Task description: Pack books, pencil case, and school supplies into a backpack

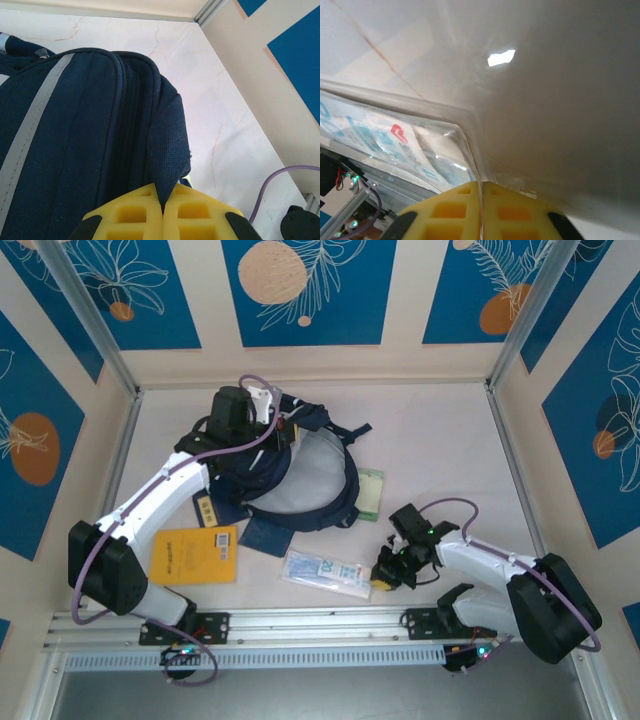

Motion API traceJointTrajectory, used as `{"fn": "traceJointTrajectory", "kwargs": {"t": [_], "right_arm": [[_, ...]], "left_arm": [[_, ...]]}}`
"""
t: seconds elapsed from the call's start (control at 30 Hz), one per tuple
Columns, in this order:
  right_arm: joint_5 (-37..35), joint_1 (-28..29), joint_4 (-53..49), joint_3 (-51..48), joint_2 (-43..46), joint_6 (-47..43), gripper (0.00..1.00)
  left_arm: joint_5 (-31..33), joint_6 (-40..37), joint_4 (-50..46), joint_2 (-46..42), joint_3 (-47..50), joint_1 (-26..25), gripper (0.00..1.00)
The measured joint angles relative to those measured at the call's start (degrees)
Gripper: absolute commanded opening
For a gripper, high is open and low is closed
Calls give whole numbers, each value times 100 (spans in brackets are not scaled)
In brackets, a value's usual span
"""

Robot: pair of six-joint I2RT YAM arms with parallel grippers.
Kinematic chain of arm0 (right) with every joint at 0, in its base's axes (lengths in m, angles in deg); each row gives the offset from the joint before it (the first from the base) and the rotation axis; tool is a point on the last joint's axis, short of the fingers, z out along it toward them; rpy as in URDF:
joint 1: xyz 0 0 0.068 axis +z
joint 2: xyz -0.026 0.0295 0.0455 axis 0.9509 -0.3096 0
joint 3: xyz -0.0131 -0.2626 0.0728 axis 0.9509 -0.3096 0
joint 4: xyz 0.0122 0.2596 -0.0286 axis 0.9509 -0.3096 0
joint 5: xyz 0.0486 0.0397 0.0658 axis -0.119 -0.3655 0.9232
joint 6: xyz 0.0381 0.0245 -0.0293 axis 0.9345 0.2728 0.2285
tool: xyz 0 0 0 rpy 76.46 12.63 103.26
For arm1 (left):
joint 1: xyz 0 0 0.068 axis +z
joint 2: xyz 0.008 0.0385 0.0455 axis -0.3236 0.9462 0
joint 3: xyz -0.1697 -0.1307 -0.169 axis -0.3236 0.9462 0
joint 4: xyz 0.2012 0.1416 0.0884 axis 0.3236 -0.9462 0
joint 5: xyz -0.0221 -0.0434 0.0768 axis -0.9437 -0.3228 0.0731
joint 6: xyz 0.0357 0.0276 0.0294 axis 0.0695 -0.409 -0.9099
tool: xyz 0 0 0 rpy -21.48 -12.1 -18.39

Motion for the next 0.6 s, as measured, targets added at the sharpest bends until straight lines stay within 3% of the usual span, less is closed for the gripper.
{"fn": "traceJointTrajectory", "kwargs": {"t": [0.3, 0.47, 0.6], "right_arm": [[680, -815, 260, 605, 522, -431, 4], [1495, -1080, 1049, 525, 748, -225, 28], [1958, -1060, 1882, 289, 728, 90, 37]], "left_arm": [[0, -39, 0, 0, 0, 2, 0], [0, -70, 0, 0, 0, 0, 0], [-2, -90, 0, 0, 0, 0, 0]]}}
